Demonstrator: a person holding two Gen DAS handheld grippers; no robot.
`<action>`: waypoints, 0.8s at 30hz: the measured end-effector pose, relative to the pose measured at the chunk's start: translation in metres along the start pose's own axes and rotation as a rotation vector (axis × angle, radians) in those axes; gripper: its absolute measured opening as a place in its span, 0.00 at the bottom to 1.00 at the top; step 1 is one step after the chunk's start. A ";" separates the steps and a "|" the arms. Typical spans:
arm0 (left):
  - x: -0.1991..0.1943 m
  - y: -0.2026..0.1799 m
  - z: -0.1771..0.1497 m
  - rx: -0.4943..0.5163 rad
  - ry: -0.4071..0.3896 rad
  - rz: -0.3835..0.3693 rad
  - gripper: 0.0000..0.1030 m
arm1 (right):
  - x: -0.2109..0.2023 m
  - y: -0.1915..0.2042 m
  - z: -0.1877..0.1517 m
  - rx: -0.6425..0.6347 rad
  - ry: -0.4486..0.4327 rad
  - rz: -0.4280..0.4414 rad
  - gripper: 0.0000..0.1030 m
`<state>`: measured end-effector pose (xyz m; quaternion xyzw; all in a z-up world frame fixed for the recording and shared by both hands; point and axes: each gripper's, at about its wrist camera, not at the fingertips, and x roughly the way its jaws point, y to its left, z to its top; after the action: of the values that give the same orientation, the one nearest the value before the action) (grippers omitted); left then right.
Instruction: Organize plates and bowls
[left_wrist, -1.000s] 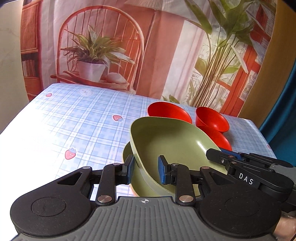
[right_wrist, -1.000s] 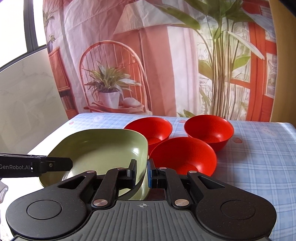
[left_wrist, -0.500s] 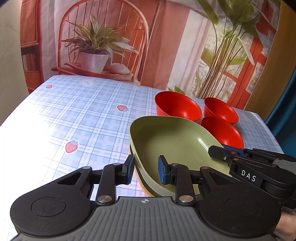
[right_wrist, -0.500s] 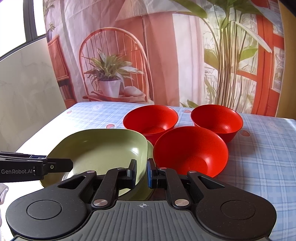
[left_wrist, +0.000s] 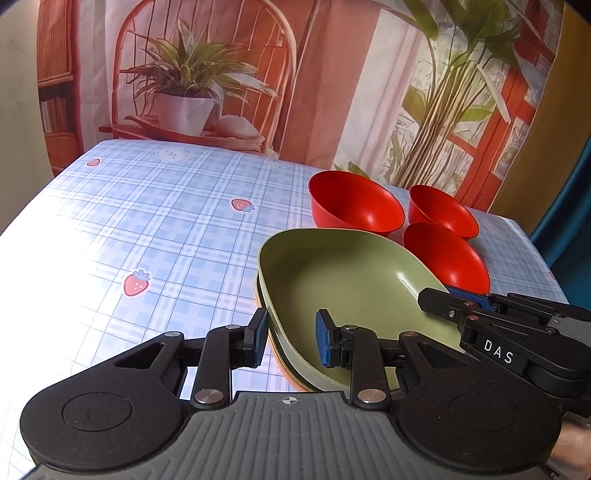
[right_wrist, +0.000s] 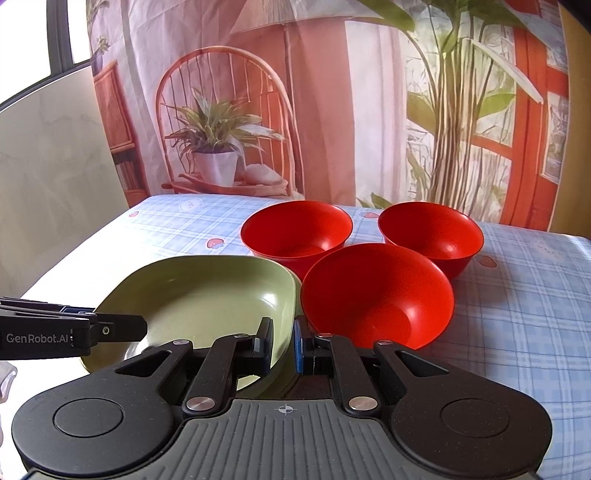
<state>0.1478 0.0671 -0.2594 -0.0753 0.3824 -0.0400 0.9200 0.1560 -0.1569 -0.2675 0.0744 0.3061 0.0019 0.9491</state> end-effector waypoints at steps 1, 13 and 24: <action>0.001 0.000 0.000 0.000 0.000 0.000 0.28 | 0.001 0.000 0.000 -0.004 0.000 -0.002 0.10; 0.011 0.001 -0.003 0.013 0.017 -0.006 0.28 | 0.009 0.006 0.000 -0.078 0.006 -0.035 0.10; 0.018 -0.001 -0.008 0.058 0.013 0.020 0.28 | 0.013 0.020 -0.005 -0.204 -0.013 -0.088 0.10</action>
<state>0.1548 0.0625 -0.2770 -0.0444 0.3880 -0.0425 0.9196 0.1643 -0.1355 -0.2766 -0.0361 0.3013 -0.0093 0.9528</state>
